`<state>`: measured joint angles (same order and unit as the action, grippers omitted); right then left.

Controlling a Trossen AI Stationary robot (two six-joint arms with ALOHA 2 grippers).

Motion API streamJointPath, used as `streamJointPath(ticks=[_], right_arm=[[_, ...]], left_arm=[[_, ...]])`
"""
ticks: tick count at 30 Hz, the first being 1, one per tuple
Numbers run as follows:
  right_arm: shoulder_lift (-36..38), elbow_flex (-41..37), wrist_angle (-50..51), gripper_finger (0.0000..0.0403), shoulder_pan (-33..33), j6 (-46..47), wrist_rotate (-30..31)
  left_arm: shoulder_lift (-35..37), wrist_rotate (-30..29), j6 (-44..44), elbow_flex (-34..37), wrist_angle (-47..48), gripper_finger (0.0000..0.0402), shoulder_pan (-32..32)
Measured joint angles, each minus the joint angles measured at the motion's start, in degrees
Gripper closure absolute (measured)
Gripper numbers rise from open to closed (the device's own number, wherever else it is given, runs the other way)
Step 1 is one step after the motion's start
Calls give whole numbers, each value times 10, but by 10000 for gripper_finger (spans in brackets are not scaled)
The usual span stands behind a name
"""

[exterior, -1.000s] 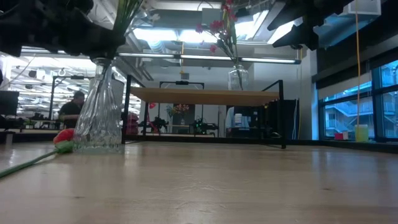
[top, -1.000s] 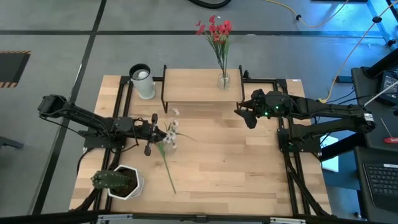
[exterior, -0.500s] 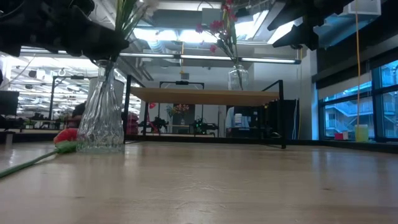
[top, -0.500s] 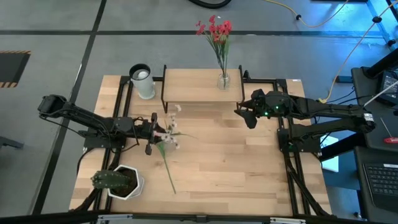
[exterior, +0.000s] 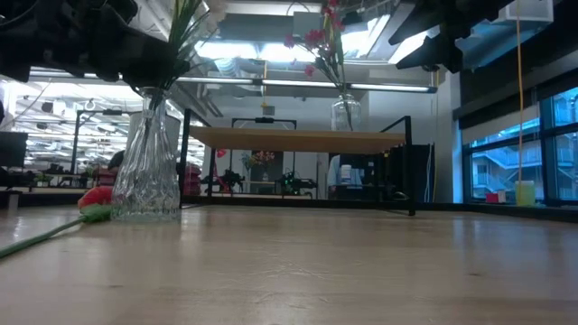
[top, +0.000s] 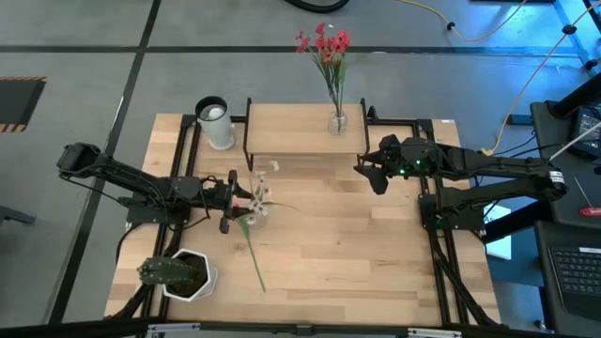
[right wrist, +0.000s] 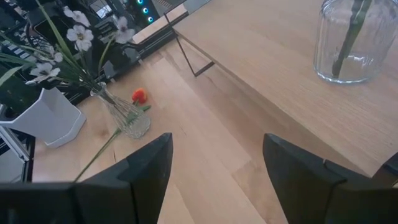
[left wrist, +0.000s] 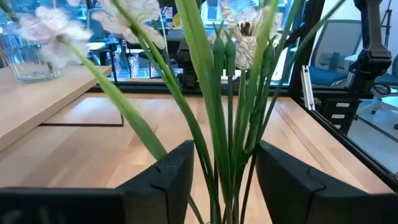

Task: Pick and place flowers into a vace then onto a shelf
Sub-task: Put the white flowers into the transparent vase, then adjust the transparent vase

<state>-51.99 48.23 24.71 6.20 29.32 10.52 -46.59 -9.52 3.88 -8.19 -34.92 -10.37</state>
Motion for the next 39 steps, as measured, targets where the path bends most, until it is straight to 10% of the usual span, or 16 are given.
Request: streamJointPath(ticks=[39], right_arm=[[0,0,9,152,0,-13,0]], left_arm=[[210,27,83,-1,410,265,0]])
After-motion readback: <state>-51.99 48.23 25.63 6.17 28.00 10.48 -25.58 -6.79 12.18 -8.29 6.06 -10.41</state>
